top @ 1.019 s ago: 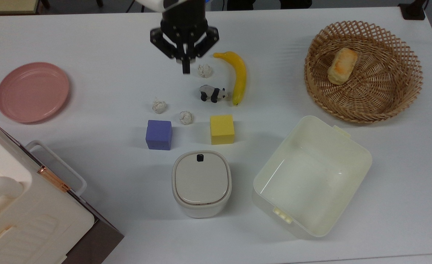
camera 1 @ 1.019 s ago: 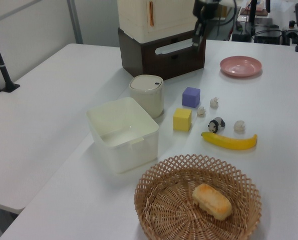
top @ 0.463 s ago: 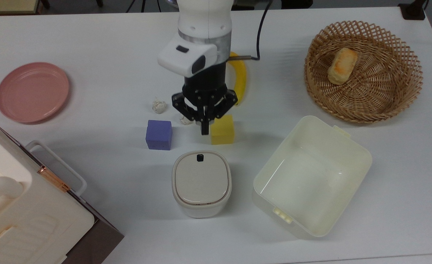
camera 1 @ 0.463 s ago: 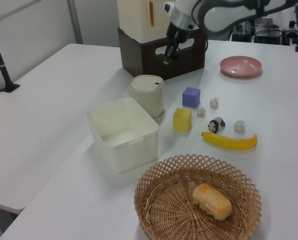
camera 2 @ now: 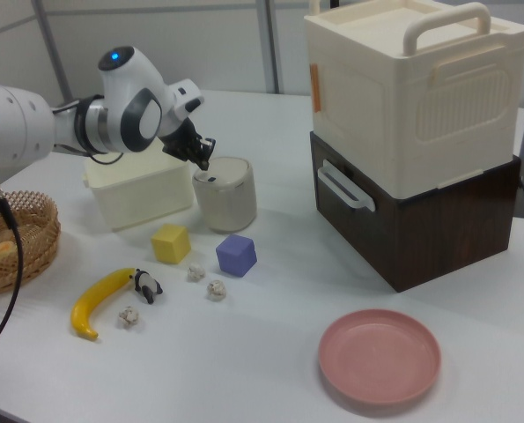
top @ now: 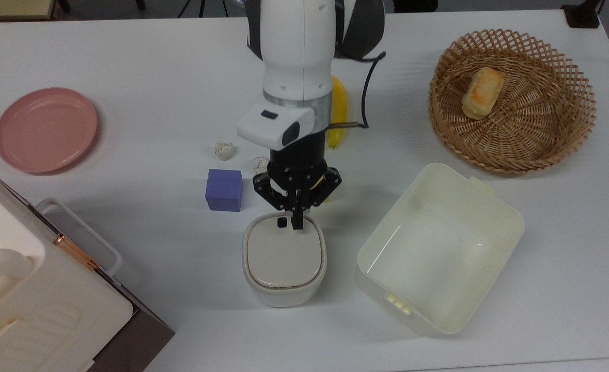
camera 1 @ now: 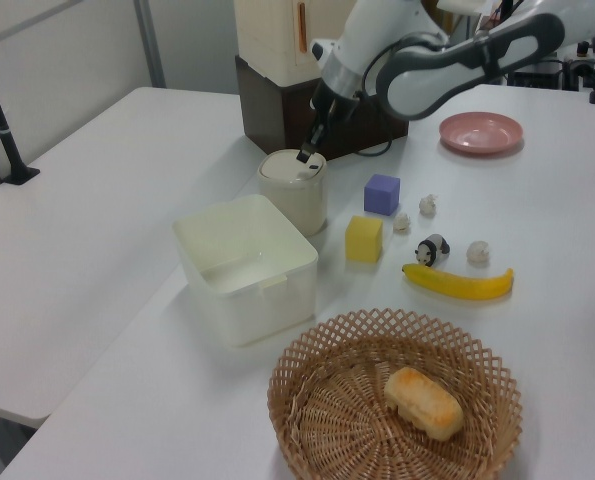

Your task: Open the trash can

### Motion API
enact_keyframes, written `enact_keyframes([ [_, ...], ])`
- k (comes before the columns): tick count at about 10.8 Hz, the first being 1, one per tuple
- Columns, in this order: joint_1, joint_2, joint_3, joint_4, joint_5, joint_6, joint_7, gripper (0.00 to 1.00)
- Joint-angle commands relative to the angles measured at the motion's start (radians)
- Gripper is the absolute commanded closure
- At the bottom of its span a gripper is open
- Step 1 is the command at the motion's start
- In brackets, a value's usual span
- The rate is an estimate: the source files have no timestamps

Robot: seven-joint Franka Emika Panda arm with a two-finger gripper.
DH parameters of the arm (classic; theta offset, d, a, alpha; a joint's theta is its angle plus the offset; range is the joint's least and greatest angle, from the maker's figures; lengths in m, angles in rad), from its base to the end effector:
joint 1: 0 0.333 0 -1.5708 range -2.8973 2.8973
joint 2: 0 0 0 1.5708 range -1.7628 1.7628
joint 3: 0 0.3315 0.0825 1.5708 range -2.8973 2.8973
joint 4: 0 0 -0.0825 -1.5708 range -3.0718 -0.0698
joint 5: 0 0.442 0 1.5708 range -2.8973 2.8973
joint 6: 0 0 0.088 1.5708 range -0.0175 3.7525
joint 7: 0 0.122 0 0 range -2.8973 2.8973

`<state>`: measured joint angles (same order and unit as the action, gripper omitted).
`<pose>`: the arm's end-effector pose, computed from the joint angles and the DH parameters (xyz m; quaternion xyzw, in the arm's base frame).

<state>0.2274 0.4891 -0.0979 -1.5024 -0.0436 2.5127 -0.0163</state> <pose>0.7941 0.1167 0.4212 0.9606 0.0954 0.2601 0.0230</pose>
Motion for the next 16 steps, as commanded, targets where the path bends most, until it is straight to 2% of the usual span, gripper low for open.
enact_keyframes([
  [1, 0.0, 0.046, -0.002, 0.021, 0.004, 0.02, -0.008, 1.0],
  [4, -0.005, -0.004, -0.003, 0.022, 0.018, 0.003, -0.007, 1.0],
  [7, -0.005, -0.084, -0.005, 0.021, 0.018, -0.148, -0.007, 1.0],
  [10, -0.003, -0.183, -0.006, 0.018, 0.014, -0.344, -0.007, 1.0],
  [13, -0.003, -0.297, -0.006, 0.011, 0.004, -0.603, -0.011, 1.0],
  [16, -0.006, -0.407, -0.011, -0.039, -0.001, -0.783, -0.014, 1.0],
])
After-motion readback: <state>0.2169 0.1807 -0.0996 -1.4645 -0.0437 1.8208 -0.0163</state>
